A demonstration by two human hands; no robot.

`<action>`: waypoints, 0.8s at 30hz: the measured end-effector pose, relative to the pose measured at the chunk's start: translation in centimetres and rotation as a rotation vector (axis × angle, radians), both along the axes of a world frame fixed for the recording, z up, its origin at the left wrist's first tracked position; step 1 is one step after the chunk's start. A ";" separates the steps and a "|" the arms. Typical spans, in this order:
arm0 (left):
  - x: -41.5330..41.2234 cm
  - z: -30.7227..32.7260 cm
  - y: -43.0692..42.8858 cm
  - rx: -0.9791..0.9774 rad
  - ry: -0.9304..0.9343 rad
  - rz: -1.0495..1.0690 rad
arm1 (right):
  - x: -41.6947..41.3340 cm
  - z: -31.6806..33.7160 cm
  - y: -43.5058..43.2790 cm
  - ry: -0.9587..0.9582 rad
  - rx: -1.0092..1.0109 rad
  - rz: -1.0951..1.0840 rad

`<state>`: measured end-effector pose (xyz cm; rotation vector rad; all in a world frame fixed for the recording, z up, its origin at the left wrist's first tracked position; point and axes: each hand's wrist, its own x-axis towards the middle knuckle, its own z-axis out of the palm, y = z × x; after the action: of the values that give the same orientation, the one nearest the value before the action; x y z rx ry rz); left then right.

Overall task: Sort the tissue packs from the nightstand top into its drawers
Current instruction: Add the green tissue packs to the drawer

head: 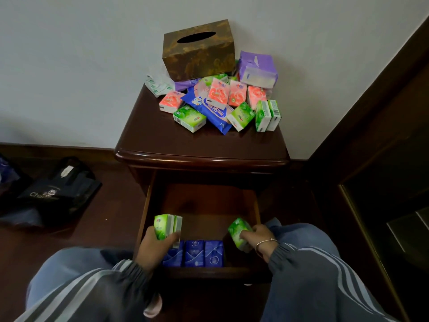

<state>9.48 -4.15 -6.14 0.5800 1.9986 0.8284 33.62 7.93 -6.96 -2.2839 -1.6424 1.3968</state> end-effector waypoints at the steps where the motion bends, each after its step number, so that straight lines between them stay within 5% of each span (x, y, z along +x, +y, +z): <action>1: 0.2 -0.1 0.0 -0.017 0.003 -0.017 | 0.0 -0.1 -0.1 -0.031 -0.008 0.032; 5: 0.6 -0.5 0.0 -0.039 0.003 -0.055 | -0.6 -0.4 -0.5 -0.034 0.021 0.053; 16: -0.4 -0.5 0.0 -0.114 0.057 0.051 | -2.4 -0.7 -0.6 0.429 -0.129 -0.338; 24: 9.9 -1.1 2.6 -0.176 0.102 -0.238 | -0.8 1.1 1.4 0.599 -0.021 -0.488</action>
<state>19.41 -1.54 -7.23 0.7517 2.0203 0.4828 32.80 9.31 -5.89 -1.8181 -0.8347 1.7132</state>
